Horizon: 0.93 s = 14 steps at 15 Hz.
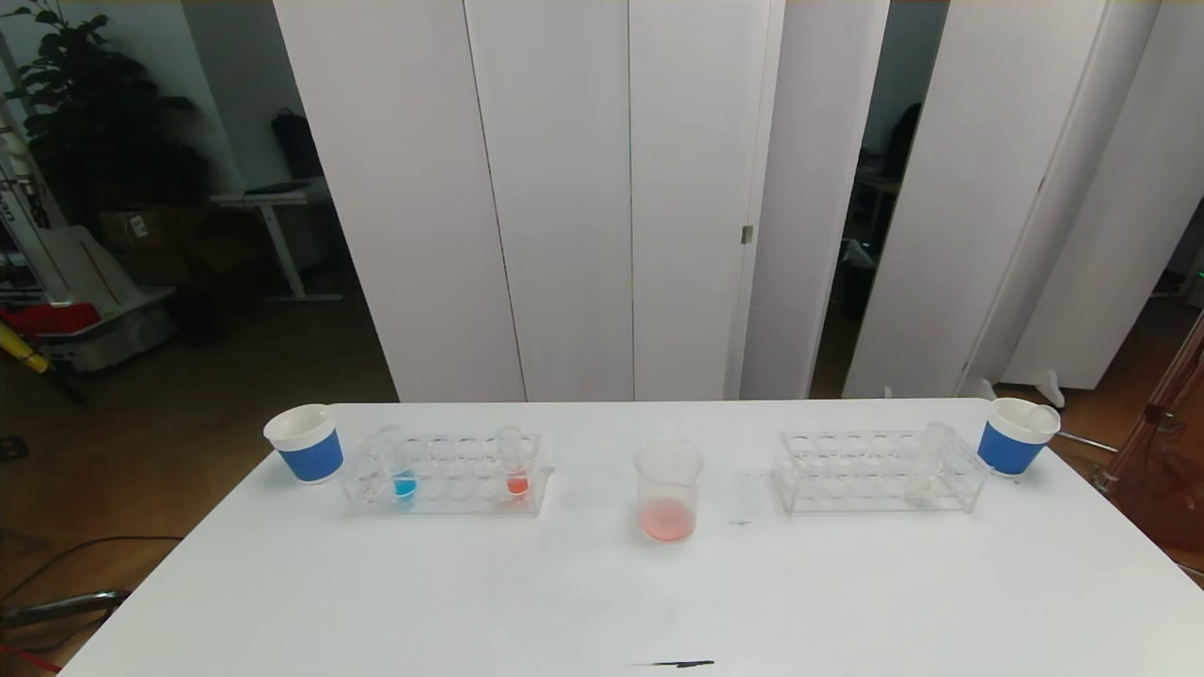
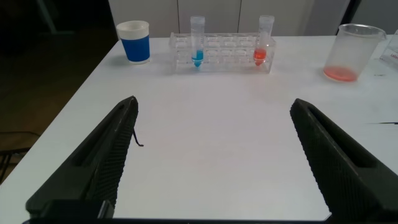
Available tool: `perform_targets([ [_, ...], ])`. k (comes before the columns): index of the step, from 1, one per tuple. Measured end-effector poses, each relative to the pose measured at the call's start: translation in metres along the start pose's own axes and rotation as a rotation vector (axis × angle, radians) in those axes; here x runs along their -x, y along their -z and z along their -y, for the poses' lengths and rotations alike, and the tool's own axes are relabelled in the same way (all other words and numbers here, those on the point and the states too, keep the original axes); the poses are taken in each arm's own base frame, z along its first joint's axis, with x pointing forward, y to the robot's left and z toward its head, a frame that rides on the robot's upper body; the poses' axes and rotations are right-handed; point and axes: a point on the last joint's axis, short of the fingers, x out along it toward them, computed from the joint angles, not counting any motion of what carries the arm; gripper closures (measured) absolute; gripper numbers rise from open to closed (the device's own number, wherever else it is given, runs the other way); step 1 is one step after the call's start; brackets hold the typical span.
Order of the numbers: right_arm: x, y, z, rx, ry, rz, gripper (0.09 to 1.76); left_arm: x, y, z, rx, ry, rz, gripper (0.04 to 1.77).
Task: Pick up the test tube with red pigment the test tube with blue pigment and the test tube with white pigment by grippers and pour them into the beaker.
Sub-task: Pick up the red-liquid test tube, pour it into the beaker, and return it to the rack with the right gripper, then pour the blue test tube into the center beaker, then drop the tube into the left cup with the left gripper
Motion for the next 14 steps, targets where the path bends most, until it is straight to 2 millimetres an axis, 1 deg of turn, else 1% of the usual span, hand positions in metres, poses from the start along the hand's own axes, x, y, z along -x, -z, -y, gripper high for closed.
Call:
perform_targets([
  [5, 0.0, 0.0, 0.0, 0.0, 0.0, 0.0, 0.1, 0.0, -0.001, 0.0, 0.001, -0.002, 0.004, 0.06],
  [7, 0.0, 0.0, 0.0, 0.0, 0.0, 0.0, 0.1, 0.002, -0.006, 0.0, 0.0, -0.005, 0.018, 0.06],
  [11, 0.0, 0.0, 0.0, 0.0, -0.001, 0.0, 0.1, 0.008, -0.028, 0.0, -0.016, 0.006, 0.081, 0.06],
  [14, 0.0, 0.0, 0.0, 0.0, 0.0, 0.0, 0.1, 0.008, -0.051, 0.0, -0.018, 0.005, 0.09, 0.06],
])
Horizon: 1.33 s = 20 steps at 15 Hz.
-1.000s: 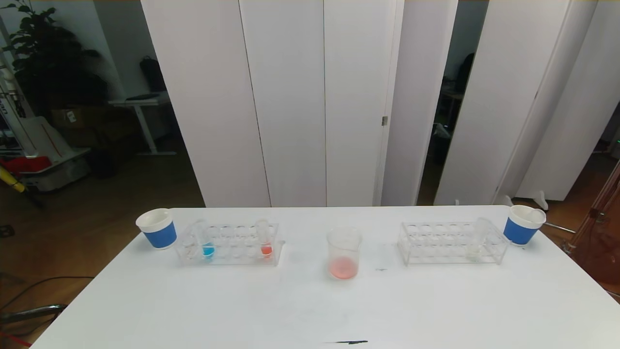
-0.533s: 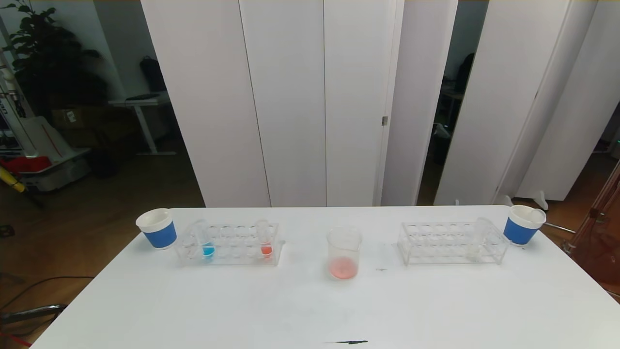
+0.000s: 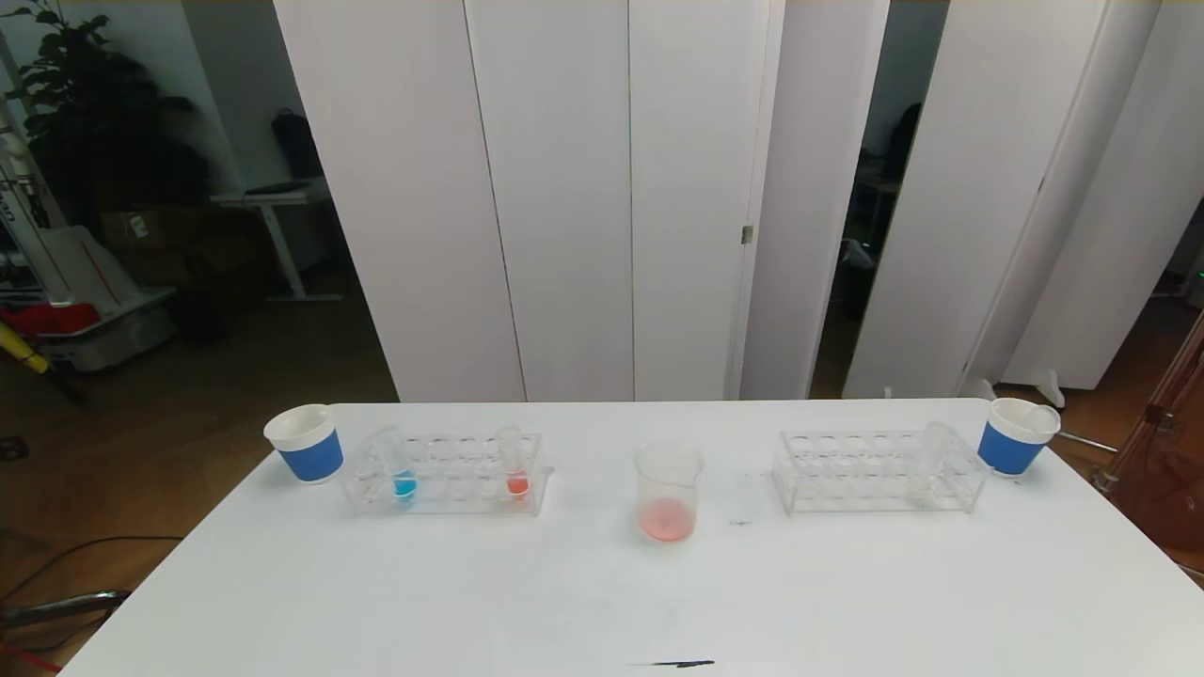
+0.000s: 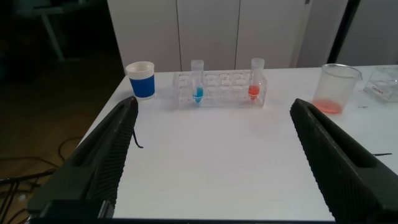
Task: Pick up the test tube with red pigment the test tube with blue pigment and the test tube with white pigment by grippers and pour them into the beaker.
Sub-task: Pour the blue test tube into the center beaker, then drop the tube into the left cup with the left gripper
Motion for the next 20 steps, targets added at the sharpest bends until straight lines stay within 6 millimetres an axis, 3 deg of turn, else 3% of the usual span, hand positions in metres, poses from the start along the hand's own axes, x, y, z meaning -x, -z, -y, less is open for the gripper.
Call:
perform_targets([
  [5, 0.0, 0.0, 0.0, 0.0, 0.0, 0.001, 0.1, -0.034, -0.059, -0.001, 0.01, -0.007, -0.016, 0.06],
  [7, 0.0, 0.0, 0.0, 0.001, 0.0, 0.001, 0.1, -0.061, -0.083, -0.001, 0.012, -0.011, -0.006, 0.06],
  [10, 0.0, 0.0, 0.0, 0.0, 0.0, 0.001, 0.1, -0.107, -0.099, -0.002, 0.013, -0.02, -0.003, 0.06],
  [14, 0.0, 0.0, 0.0, 0.0, 0.0, 0.0, 0.1, -0.162, -0.088, -0.002, 0.014, -0.021, -0.089, 0.06],
  [20, 0.0, 0.0, 0.0, 0.001, -0.001, 0.0, 0.1, -0.221, -0.042, -0.002, 0.014, -0.018, -0.18, 0.06],
])
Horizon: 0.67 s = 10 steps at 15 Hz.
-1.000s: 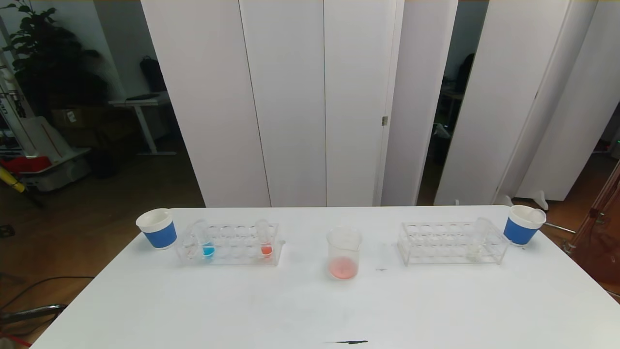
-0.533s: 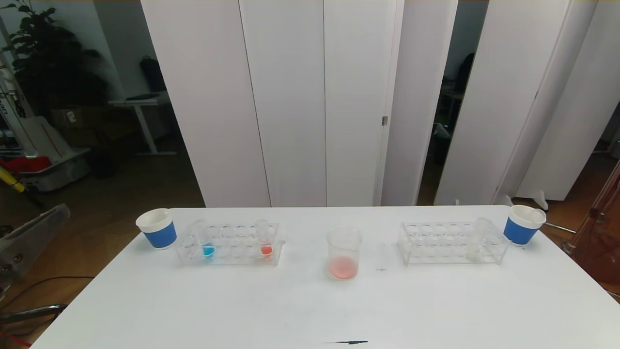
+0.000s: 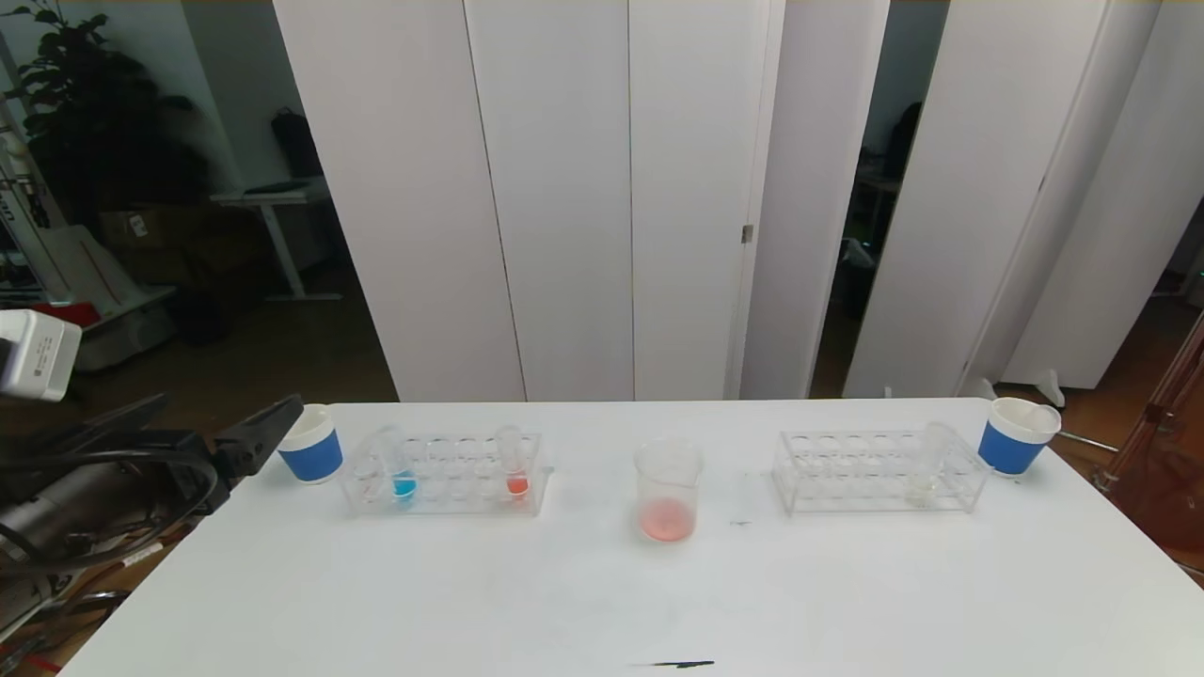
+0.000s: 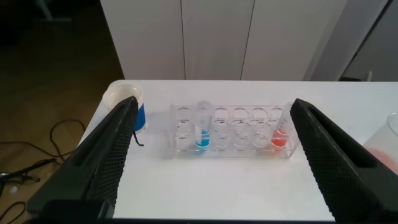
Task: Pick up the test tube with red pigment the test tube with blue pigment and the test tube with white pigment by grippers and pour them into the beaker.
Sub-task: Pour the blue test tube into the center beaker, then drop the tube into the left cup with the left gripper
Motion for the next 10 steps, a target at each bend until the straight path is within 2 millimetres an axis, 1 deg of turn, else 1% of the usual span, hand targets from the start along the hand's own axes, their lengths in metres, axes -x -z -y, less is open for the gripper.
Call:
perform_targets([
  [2, 0.0, 0.0, 0.0, 0.0, 0.001, 0.0, 0.1, -0.016, 0.017, 0.0, 0.0, -0.002, -0.024, 0.06],
  [6, 0.0, 0.0, 0.0, 0.0, 0.001, 0.0, 0.1, -0.039, 0.051, 0.0, -0.001, -0.016, -0.08, 0.06],
  [10, 0.0, 0.0, 0.0, 0.0, 0.0, 0.0, 0.1, -0.058, 0.075, 0.004, -0.001, 0.004, -0.127, 0.06],
])
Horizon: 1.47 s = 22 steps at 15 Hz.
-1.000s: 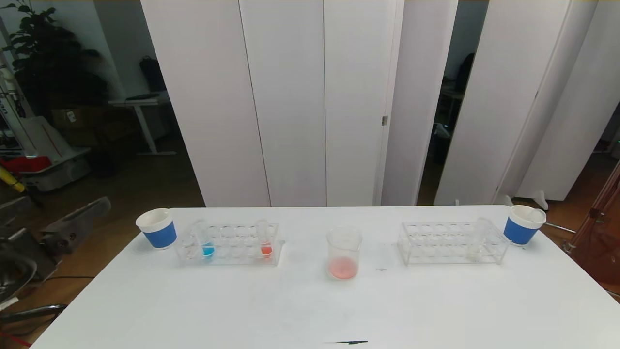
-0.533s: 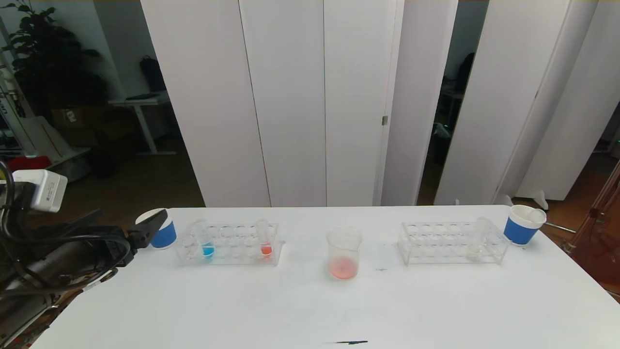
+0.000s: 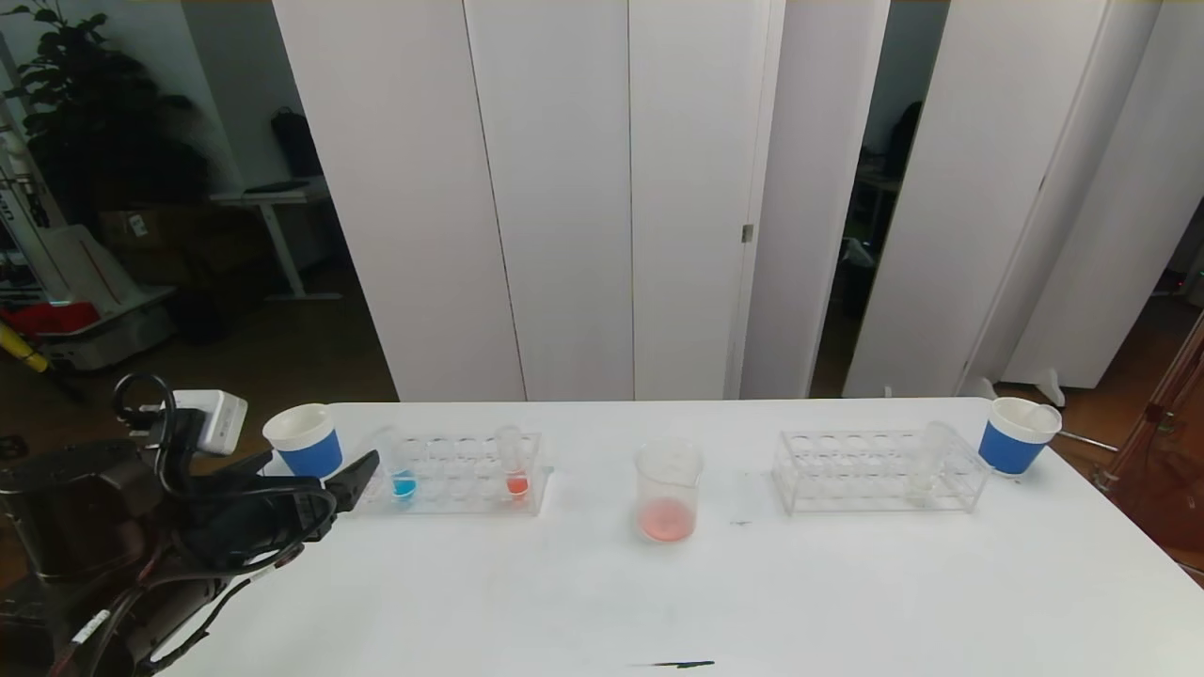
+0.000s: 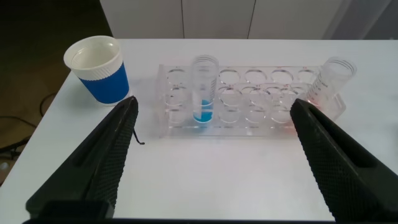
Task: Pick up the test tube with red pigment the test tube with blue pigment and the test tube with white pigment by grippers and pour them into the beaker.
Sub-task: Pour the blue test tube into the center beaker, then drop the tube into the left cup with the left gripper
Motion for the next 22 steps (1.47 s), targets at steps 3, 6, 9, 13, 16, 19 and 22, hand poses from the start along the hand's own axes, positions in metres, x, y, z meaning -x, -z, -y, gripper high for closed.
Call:
perform_targets([
  [3, 0.0, 0.0, 0.0, 0.0, 0.0, 0.0, 0.1, -0.018, 0.007, 0.006, 0.036, 0.023, -0.029, 0.06],
  [6, 0.0, 0.0, 0.0, 0.0, 0.0, 0.0, 0.1, -0.037, 0.012, 0.01, 0.061, 0.027, -0.043, 0.06],
  [9, 0.0, 0.0, 0.0, 0.0, 0.0, 0.0, 0.1, -0.056, 0.016, 0.008, 0.065, 0.013, -0.029, 0.06],
  [13, 0.0, 0.0, 0.0, 0.0, 0.0, 0.0, 0.1, -0.08, 0.024, 0.006, 0.066, 0.001, -0.012, 0.06],
  [16, 0.0, 0.0, 0.0, 0.0, 0.0, 0.0, 0.1, -0.095, 0.036, 0.005, 0.067, -0.038, -0.005, 0.06],
  [19, 0.0, 0.0, 0.0, 0.0, 0.0, 0.0, 0.1, -0.107, 0.046, 0.002, 0.068, -0.065, -0.004, 0.06],
  [22, 0.0, 0.0, 0.0, 0.0, 0.0, 0.0, 0.1, -0.115, 0.051, 0.001, 0.069, -0.071, -0.01, 0.06],
])
